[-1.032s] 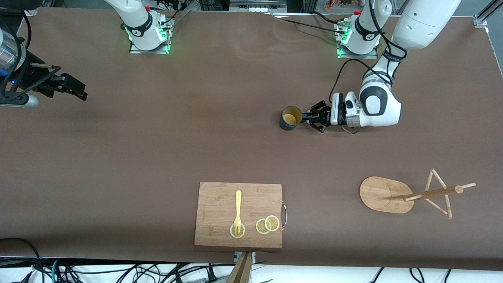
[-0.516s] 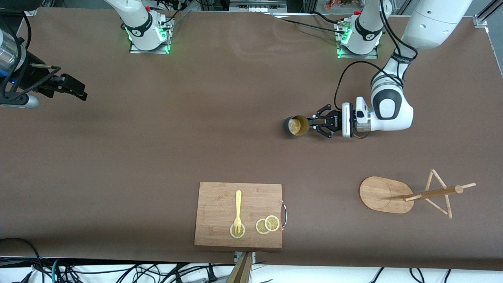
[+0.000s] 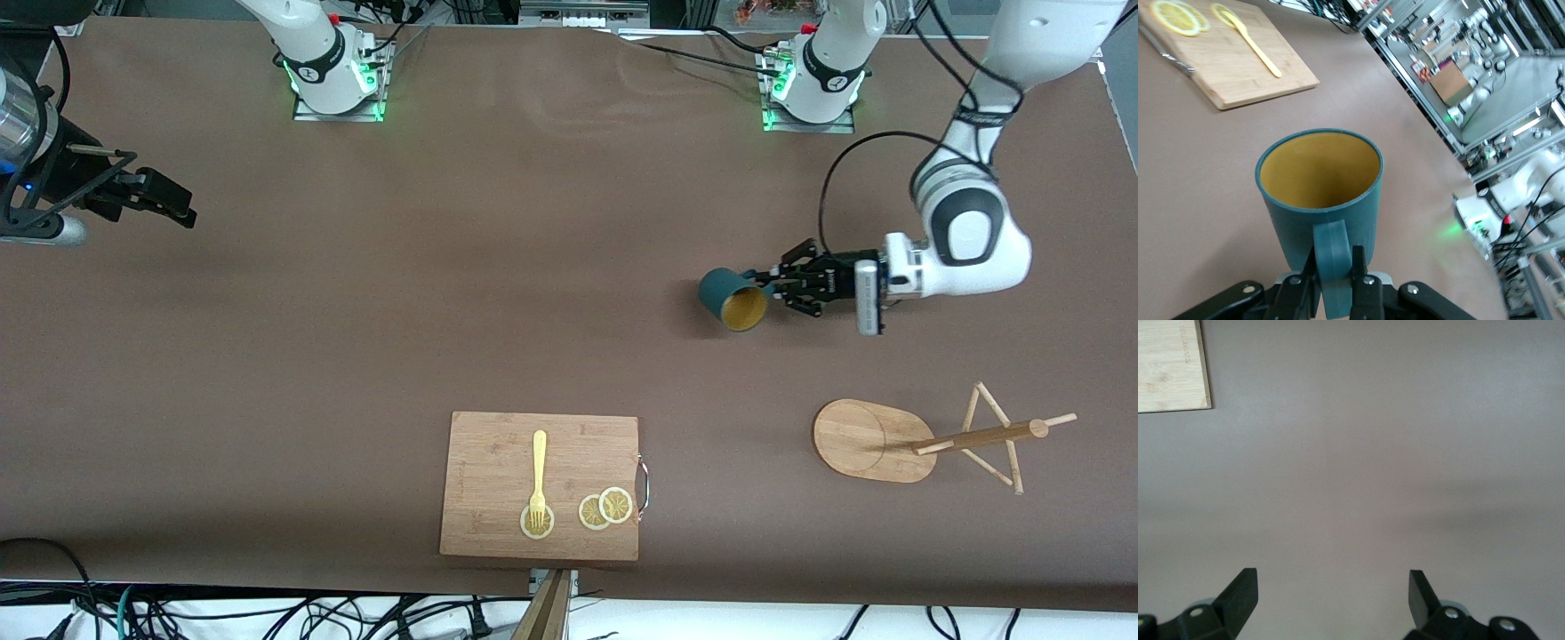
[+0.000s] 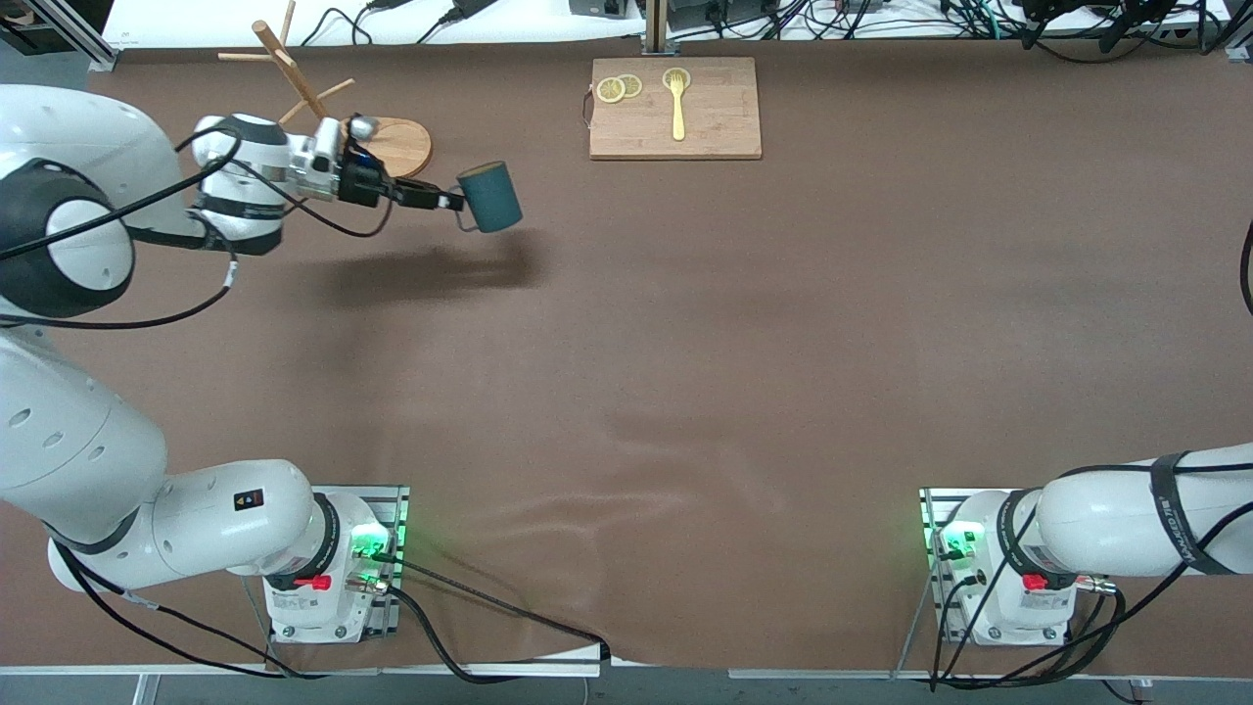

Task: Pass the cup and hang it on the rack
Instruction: 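Lift the mug by its handle with the left gripper toward the rack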

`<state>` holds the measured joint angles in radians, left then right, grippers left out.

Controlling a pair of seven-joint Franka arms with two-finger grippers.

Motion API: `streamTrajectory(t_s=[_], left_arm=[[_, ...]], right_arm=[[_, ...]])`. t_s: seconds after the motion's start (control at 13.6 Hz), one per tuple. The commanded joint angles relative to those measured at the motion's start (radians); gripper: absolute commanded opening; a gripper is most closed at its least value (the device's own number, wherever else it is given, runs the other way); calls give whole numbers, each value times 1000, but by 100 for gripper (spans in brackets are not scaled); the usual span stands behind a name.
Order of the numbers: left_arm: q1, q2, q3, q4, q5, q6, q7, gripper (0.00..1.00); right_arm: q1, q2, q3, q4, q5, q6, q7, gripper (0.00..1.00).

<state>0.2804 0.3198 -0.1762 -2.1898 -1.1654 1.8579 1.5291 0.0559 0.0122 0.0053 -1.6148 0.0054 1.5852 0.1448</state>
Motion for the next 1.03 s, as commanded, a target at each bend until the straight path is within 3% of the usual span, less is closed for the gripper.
streamTrajectory(t_s=[0.0,0.29,0.59,0.96], left_arm=[[116,-62,-8,-15,105,-84,-180,0],[256,-68,-6,17,186,-204,-447,0],[331,-55,1,169,219,-366,-743,0],[361,68,0,402,211,-497,-1110,0]], right_arm=[[-13,5,8,15,-11,-8,-8,100],[-13,5,8,15,-11,-8,-8,100],[-13,5,8,15,-11,-8,-8,100],[-14,5,8,15,-11,-7,-8,100]])
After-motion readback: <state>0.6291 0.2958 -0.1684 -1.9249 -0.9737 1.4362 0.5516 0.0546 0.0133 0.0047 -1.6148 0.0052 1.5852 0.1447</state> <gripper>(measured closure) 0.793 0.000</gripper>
